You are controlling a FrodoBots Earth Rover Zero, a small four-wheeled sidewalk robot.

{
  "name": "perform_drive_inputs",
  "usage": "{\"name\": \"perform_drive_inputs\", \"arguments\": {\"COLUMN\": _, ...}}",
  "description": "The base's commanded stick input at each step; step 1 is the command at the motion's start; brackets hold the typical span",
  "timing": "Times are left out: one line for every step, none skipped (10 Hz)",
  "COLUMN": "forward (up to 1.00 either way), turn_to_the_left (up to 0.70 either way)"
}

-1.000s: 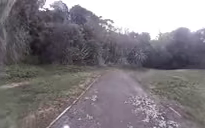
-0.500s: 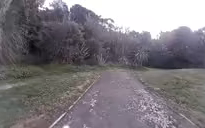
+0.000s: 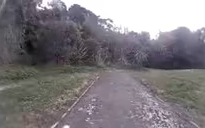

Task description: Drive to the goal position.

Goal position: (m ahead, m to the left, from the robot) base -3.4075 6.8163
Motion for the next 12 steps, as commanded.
{"name": "perform_drive_inputs", "arguments": {"forward": 0.45, "turn_to_the_left": -0.27}}
{"name": "perform_drive_inputs", "arguments": {"forward": 0.45, "turn_to_the_left": -0.27}}
{"name": "perform_drive_inputs", "arguments": {"forward": 0.45, "turn_to_the_left": -0.27}}
{"name": "perform_drive_inputs", "arguments": {"forward": 0.45, "turn_to_the_left": -0.27}}
{"name": "perform_drive_inputs", "arguments": {"forward": 0.45, "turn_to_the_left": -0.27}}
{"name": "perform_drive_inputs", "arguments": {"forward": 0.45, "turn_to_the_left": -0.27}}
{"name": "perform_drive_inputs", "arguments": {"forward": 0.45, "turn_to_the_left": -0.27}}
{"name": "perform_drive_inputs", "arguments": {"forward": 0.45, "turn_to_the_left": -0.27}}
{"name": "perform_drive_inputs", "arguments": {"forward": 0.45, "turn_to_the_left": -0.24}}
{"name": "perform_drive_inputs", "arguments": {"forward": 0.45, "turn_to_the_left": -0.17}}
{"name": "perform_drive_inputs", "arguments": {"forward": 0.45, "turn_to_the_left": -0.09}}
{"name": "perform_drive_inputs", "arguments": {"forward": 0.45, "turn_to_the_left": -0.1}}
